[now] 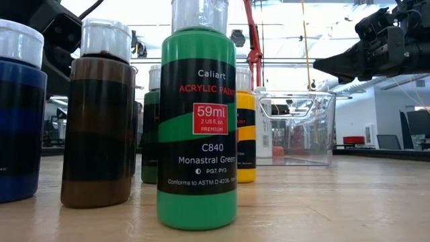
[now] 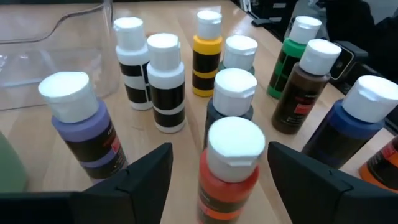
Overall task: Pick & Place Paint Supplies
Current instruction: Put the top orange paint bottle into the transparent bin
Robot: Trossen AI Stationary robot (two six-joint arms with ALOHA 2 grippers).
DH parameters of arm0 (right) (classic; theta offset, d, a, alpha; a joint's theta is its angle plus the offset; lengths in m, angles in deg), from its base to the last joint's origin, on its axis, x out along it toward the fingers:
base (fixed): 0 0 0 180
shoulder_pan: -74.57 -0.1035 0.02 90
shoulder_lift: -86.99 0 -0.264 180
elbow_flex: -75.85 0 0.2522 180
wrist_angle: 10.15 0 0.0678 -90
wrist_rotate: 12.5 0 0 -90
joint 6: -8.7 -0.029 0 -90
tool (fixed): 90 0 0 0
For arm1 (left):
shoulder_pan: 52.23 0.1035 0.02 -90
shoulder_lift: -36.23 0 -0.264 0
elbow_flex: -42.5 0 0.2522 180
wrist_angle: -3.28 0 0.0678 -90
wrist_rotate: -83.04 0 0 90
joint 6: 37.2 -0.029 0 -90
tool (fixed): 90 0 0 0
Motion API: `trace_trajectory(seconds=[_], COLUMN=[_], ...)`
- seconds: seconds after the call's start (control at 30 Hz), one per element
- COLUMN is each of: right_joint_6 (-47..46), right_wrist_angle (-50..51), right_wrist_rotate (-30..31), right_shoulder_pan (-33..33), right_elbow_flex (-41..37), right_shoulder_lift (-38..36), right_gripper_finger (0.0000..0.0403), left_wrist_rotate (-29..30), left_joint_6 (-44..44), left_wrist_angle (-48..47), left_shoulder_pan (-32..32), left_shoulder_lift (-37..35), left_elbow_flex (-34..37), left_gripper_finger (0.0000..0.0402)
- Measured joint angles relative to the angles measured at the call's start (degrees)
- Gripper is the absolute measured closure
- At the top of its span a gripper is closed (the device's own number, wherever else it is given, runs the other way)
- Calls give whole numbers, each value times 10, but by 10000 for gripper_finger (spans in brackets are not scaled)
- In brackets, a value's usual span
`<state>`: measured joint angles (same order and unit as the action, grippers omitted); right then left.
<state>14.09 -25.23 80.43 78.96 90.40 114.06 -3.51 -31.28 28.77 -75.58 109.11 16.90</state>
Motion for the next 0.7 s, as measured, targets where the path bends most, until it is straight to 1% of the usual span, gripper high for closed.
trace_trajectory(seconds=[0.17, 0.47, 0.57, 0.7], right_joint_6=[0, 0, 0, 0], right_wrist_angle=[0, 0, 0, 0], right_wrist_rotate=[0, 0, 0, 0], right_shoulder_pan=[0, 0, 0, 0], right_elbow_flex=[0, 0, 0, 0], right_shoulder_lift=[0, 0, 0, 0], right_gripper_finger=[399, 399, 399, 399], left_wrist_rotate=[24, 25, 25, 20], left_joint_6=[2, 0, -2, -7], left_wrist_angle=[-2, -1, -1, 10], left_shoulder_pan=[0, 0, 0, 0], left_shoulder_lift=[0, 0, 0, 0], left_elbow_flex=[0, 0, 0, 0], left_gripper_finger=[151, 174, 197, 243])
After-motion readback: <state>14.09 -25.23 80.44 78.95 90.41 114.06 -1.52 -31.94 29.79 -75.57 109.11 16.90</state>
